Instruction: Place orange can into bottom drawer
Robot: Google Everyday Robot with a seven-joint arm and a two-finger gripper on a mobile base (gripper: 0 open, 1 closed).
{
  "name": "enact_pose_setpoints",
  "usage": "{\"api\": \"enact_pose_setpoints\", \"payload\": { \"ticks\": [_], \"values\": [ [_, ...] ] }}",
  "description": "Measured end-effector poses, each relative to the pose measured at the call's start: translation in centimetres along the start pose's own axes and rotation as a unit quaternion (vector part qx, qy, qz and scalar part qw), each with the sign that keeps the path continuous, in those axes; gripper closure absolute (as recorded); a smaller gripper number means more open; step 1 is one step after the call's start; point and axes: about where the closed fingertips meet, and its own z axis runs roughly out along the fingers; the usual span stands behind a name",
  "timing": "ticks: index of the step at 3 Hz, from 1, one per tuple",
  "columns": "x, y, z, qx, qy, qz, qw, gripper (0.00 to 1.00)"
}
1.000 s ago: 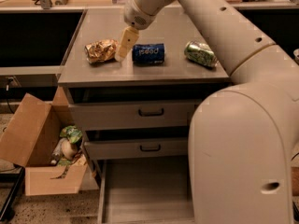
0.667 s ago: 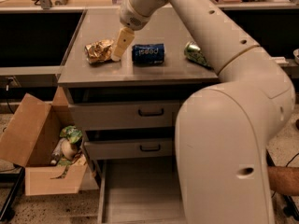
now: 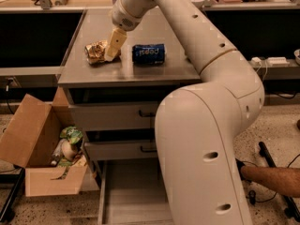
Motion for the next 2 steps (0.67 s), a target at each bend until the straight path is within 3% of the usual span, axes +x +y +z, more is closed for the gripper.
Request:
{"api": "enact_pose_setpoints", "payload": {
  "ticks": [2],
  "values": [
    [0.1,0.3,3.3,-0.035,-0.004,0.007,0.9993,0.00]
  ]
}}
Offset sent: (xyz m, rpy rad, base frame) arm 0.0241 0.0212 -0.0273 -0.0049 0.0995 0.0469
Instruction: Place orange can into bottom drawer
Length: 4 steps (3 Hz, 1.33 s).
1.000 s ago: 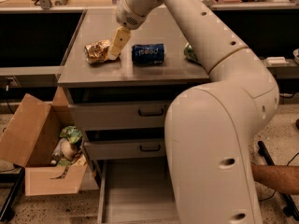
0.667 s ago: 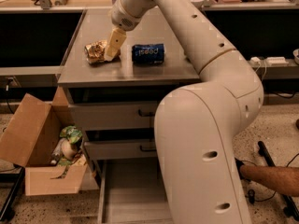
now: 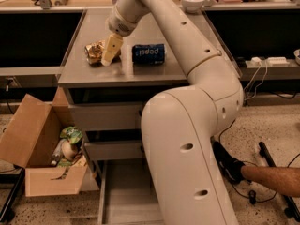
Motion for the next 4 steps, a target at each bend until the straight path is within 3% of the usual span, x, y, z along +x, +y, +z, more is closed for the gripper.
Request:
{"api": "enact_pose_setpoints", "payload": {
  "ticks": [1,4],
  "values": [
    [0.6,0.2,1.4,-0.017,0.001,0.008,0.9998,0.00],
    [0.7,0.6,2.0,-0.028,0.001,0.011,0.9995,0.65]
  ]
}}
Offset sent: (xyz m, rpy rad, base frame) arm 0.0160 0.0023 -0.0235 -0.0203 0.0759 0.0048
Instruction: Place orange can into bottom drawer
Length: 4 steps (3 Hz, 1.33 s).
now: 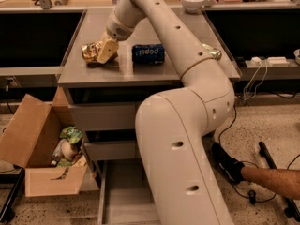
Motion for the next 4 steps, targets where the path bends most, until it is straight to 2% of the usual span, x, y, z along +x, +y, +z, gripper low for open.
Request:
{"api": "enact_pose_setpoints", "payload": {
  "ticks": [1,2,3,4],
  "values": [
    [-0.9,0.9,-2.1,0.009,-0.011,-0.007,0.9999,0.88],
    [-2.5,2.8,-6.0,0.031,-0.040,-0.014,0.9986,1.00],
    [-4.3,6.1,-10.8,0.060,-0.086,-0.009,0.9945,1.00],
    [-4.1,10.4,-12.5,0.063,-0.114,0.008,0.9915,1.00]
  ]
}}
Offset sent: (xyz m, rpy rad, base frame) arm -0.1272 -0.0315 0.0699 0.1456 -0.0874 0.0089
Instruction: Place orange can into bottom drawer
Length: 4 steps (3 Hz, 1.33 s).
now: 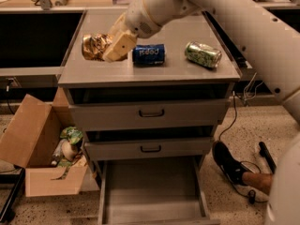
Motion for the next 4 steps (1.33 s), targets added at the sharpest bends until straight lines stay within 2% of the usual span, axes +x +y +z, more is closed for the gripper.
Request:
{"api": "enact_pose_setpoints", "payload": {
  "ticks": [1,2,3,4],
  "values": [
    [1.6,4.1,0.4,-0.019,-0.001,0.018,0.9996,1.00],
    [1.6,4.1,0.4,-0.019,-0.001,0.018,0.9996,1.00],
    [1.4,6.2,0.8,-0.044,0.006,0.004,0.9990,1.00],
    [1.7,9.7,0.5,-0.067,0.016,0.004,0.9976,1.00]
  ]
}}
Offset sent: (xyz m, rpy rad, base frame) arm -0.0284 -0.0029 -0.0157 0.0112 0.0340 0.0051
